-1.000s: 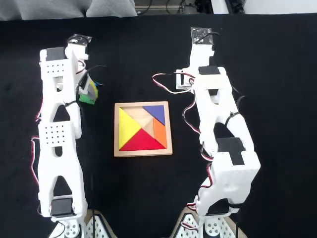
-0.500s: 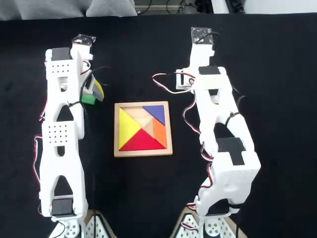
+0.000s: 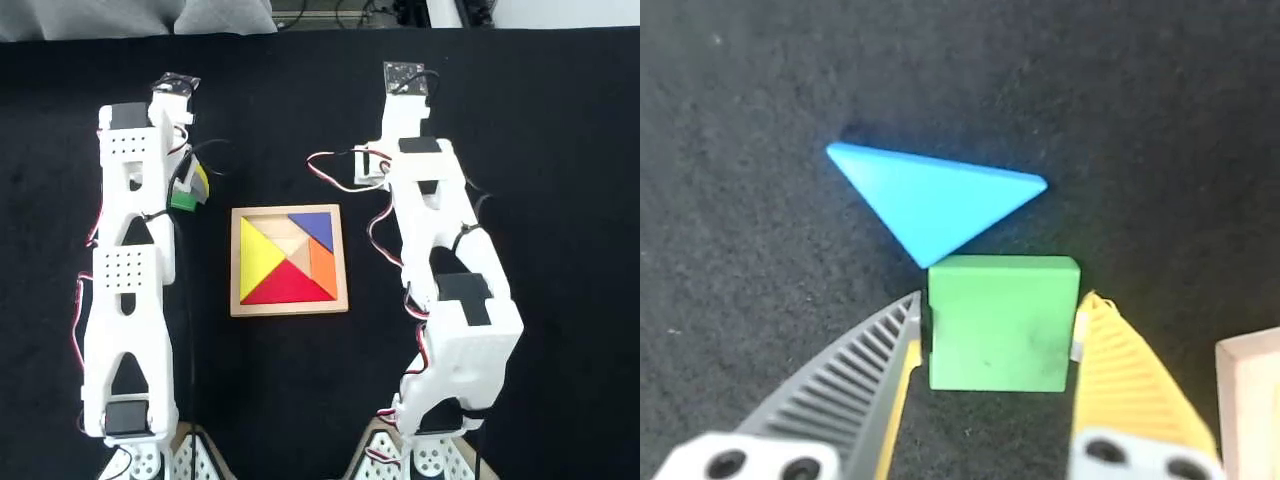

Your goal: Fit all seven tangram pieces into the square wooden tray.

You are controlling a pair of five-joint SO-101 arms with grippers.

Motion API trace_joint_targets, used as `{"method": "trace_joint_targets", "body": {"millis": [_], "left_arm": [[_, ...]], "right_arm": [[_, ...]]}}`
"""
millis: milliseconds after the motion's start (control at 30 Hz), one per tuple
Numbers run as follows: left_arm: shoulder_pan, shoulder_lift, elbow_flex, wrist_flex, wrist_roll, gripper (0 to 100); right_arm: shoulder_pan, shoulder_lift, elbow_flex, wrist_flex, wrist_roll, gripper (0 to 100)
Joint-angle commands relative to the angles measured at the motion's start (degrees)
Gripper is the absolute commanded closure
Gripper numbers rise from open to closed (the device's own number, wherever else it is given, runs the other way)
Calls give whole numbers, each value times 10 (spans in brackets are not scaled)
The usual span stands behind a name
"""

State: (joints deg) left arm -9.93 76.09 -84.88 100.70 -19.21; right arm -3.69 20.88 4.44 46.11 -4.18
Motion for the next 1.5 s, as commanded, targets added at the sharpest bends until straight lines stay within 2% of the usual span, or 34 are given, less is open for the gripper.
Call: {"method": "trace_joint_targets", "body": {"millis": [0,100,300,500,600,767,967,1067,1200,1300,1467], "left_arm": [[9,-3,-21,1,-4,773],[16,-1,6,1,-27,786],[29,-7,23,1,-29,843],[29,-16,23,4,-23,896],[27,-78,40,4,5,905],[65,-271,214,4,0,905],[157,-559,505,-1,-18,905],[207,-640,605,-40,-17,905],[261,-669,709,-137,37,905],[291,-659,778,-201,40,905],[312,-619,809,-261,57,905]], "right_arm": [[8,-5,-36,-6,5,984],[8,-5,-36,-7,5,984],[9,-5,-36,-8,5,984],[26,-4,-42,-11,4,984],[40,-5,-43,-11,1,984],[55,-4,-41,-33,0,985],[62,-5,-42,-34,0,986],[76,-8,-43,-34,-1,986],[118,-5,-53,-35,-47,984],[149,0,-56,-35,-72,983],[166,24,-73,-33,-73,983]]}}
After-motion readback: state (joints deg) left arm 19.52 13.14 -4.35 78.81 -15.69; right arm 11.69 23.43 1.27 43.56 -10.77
